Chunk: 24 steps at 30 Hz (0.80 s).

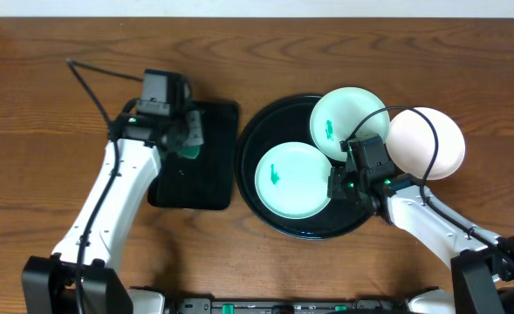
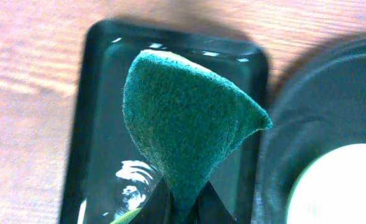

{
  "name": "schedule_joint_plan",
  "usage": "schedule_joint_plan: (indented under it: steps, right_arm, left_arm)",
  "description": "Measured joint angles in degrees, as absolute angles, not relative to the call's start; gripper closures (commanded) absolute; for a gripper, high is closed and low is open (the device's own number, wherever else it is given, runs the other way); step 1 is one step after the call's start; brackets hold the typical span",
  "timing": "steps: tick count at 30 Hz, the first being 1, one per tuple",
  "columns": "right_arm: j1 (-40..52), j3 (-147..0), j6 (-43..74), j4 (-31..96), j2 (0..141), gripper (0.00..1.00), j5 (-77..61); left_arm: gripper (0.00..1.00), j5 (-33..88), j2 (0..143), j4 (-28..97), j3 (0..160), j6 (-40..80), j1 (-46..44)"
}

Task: Clean dirty plates on tray and stack at the side
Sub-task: 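Move the left gripper with sponge over the lower pale green plate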

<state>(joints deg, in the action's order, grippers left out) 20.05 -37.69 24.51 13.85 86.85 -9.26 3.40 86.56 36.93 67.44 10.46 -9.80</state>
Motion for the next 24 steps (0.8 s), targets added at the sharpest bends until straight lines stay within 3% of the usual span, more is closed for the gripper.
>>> schedule_joint_plan:
  steps: [11,24]
  right_arm:
    - [20.05,-37.69,24.51,13.85,86.85,0.99,-9.23]
    - [20.05,-37.69,24.51,13.85,86.85,0.99,-9.23]
  left_arm:
    - [0.93,5.04,86.59,37.52,67.7,18.11,-22.9]
    - [0.93,5.72,86.59,37.15,67.7,30.15,-31.7]
